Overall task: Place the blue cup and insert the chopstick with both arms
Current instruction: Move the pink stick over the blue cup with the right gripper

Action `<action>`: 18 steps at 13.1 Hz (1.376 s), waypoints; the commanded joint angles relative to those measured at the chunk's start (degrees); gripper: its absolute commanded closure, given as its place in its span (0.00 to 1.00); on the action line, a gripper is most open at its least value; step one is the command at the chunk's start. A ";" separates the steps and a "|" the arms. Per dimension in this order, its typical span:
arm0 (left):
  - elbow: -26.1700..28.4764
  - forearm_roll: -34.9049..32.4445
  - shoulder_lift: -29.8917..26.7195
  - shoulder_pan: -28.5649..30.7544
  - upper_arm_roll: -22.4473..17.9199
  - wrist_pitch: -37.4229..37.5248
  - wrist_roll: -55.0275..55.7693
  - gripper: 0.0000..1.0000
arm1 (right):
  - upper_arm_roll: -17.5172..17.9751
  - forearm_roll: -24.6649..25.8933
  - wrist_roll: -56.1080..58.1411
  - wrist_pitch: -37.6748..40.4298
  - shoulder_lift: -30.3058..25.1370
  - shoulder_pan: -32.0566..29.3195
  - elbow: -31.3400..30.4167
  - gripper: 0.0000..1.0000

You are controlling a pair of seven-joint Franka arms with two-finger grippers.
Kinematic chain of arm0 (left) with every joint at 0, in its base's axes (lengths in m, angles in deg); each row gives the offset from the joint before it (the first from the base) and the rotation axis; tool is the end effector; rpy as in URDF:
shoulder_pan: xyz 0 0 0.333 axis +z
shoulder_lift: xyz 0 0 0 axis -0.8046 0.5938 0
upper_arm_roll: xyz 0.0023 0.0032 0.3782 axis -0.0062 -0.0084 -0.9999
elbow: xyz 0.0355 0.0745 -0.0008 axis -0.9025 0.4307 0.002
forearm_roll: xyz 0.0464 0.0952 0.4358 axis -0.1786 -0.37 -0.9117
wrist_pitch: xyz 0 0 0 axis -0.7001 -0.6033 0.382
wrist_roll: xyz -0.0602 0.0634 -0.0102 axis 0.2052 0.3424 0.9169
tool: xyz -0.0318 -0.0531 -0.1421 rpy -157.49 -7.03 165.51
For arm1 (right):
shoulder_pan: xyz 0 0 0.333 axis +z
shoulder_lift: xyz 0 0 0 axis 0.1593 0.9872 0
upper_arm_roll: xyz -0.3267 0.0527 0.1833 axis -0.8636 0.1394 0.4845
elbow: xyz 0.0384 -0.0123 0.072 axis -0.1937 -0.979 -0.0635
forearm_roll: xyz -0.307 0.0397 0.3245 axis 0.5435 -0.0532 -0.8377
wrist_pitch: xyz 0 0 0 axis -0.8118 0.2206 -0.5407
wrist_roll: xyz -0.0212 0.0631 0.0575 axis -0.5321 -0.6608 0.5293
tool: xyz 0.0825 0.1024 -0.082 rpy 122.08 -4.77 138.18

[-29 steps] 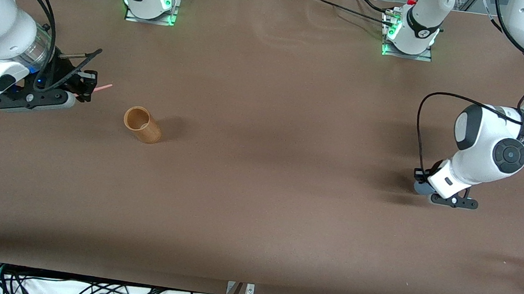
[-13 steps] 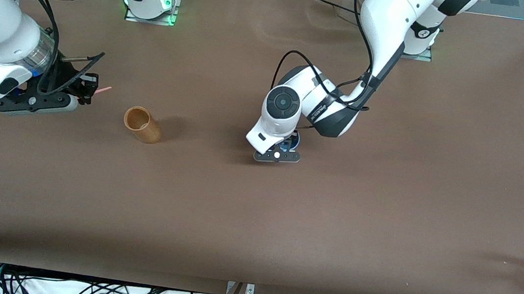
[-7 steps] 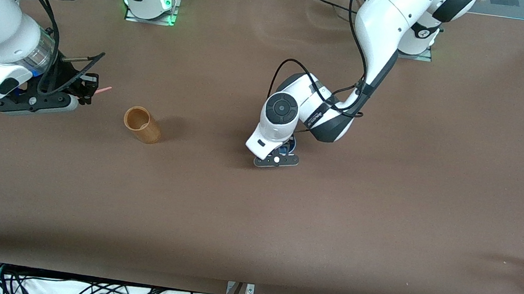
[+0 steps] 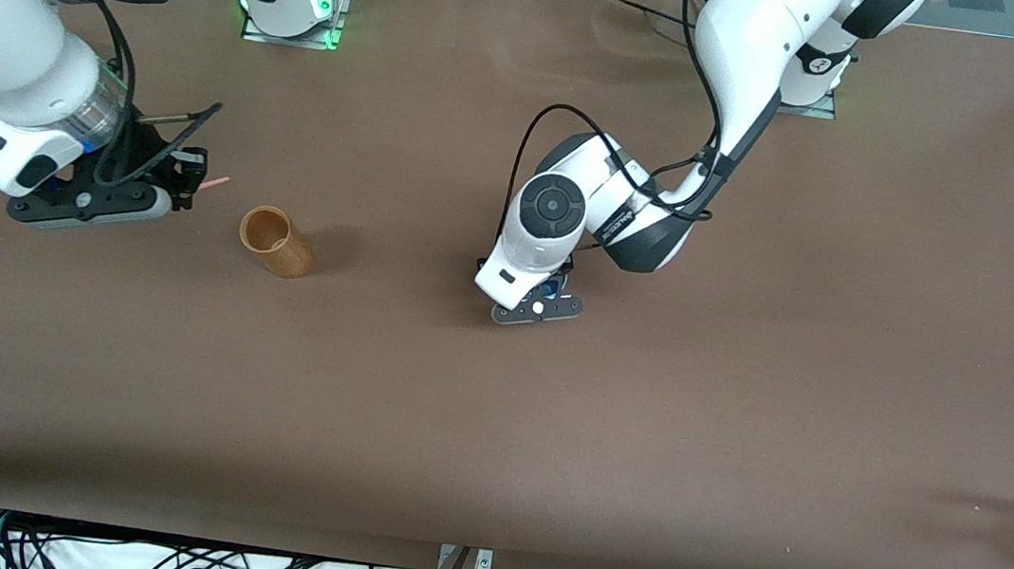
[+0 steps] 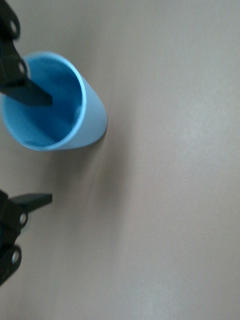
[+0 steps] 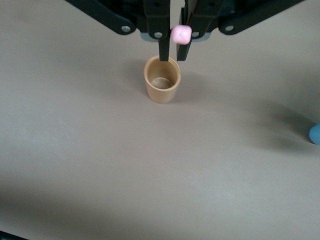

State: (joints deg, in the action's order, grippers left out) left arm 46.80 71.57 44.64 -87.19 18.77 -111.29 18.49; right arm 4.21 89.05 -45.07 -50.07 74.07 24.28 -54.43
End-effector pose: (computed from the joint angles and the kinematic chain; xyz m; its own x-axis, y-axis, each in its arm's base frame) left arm 0.6450 -0.5415 0.2707 0.9554 0.2584 -0.1428 0.2691 -0.9612 0.0612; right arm 0.6773 0.1822 0.5683 0.9663 0.2575 0.0059 0.2575 -0.9663 0.0077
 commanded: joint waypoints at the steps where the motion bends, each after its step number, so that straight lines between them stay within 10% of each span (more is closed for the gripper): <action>1: 0.62 1.21 -6.37 3.02 -0.38 6.70 -0.13 0.00 | 0.04 -2.20 -3.82 -2.07 1.88 1.24 0.72 1.00; 18: 10.18 0.50 -35.55 38.27 -0.64 30.46 -54.61 0.00 | -0.40 0.08 -46.12 -29.56 22.80 28.31 11.80 1.00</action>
State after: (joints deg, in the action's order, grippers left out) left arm 51.25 71.83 13.39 -50.96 17.72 -79.95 -32.12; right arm 4.54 88.13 -89.01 -77.86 94.98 51.95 -44.86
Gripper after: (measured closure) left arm 0.000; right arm 0.912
